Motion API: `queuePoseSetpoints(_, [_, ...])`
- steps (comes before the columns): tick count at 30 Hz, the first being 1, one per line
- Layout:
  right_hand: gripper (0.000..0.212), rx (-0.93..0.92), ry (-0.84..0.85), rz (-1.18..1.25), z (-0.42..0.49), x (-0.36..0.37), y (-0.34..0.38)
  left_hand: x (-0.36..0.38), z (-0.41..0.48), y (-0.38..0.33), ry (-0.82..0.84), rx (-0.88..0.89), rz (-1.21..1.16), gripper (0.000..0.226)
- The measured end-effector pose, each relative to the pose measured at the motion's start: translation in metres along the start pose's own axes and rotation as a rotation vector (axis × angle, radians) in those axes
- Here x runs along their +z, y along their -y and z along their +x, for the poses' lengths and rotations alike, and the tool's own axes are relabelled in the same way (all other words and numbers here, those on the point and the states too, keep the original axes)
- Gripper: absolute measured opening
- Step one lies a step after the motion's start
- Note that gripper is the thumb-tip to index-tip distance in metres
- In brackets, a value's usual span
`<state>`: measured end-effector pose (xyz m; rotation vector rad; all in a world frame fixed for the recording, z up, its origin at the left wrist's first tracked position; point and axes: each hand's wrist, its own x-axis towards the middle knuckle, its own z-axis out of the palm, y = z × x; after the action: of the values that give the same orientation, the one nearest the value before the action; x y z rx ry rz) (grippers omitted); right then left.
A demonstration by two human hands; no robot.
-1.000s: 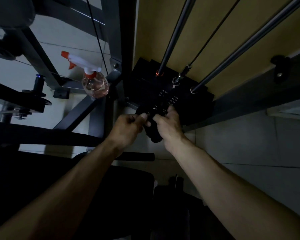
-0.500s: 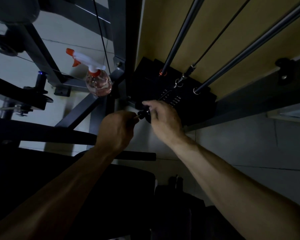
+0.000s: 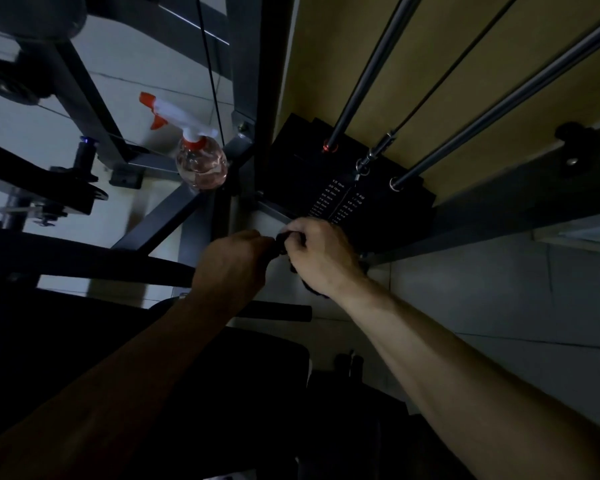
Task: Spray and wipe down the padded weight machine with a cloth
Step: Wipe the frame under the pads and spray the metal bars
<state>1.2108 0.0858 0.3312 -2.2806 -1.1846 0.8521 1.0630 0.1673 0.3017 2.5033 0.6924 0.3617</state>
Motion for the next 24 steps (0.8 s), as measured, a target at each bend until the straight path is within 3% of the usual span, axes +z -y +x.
queuePoseSetpoints(2, [0.031,-0.049,-0.081,0.186,-0.006,0.000,0.001,0.002,0.005,-0.004,-0.120,-0.238,-0.139,0.008])
queuePoseSetpoints(4, [0.034,-0.042,-0.085,0.266,-0.013,0.006,-0.007,0.004,0.015,-0.007,-0.122,-0.561,-0.419,0.022])
queuePoseSetpoints(6, [0.034,0.075,-0.047,0.234,-0.016,0.012,-0.029,0.002,0.024,-0.007,-0.115,-0.692,-0.629,0.030])
queuePoseSetpoints(9, [0.028,0.112,-0.168,0.172,-0.021,0.001,-0.059,-0.007,0.032,-0.007,0.018,-0.597,-0.541,0.027])
queuePoseSetpoints(12, [0.023,0.000,-0.273,0.085,-0.020,-0.024,-0.062,-0.008,0.036,-0.006,0.177,-0.382,-0.152,0.024])
queuePoseSetpoints(15, [0.047,-0.069,0.000,-0.118,-0.007,-0.044,-0.048,0.001,0.042,-0.009,0.242,-0.141,0.115,0.024])
queuePoseSetpoints(17, [0.042,-0.089,0.175,-0.349,0.005,-0.046,-0.053,0.008,0.051,-0.015,0.266,-0.011,0.211,0.027])
queuePoseSetpoints(20, [0.020,-0.059,0.213,-0.466,0.014,-0.041,-0.066,0.014,0.065,-0.025,0.291,0.009,0.234,0.024])
queuePoseSetpoints(22, [0.013,-0.008,0.168,-0.371,0.019,-0.036,-0.079,0.022,0.073,-0.029,0.271,-0.065,0.207,0.025])
queuePoseSetpoints(24, [0.018,0.135,0.111,-0.182,0.024,-0.029,-0.092,0.031,0.082,-0.028,0.215,-0.255,0.089,0.043])
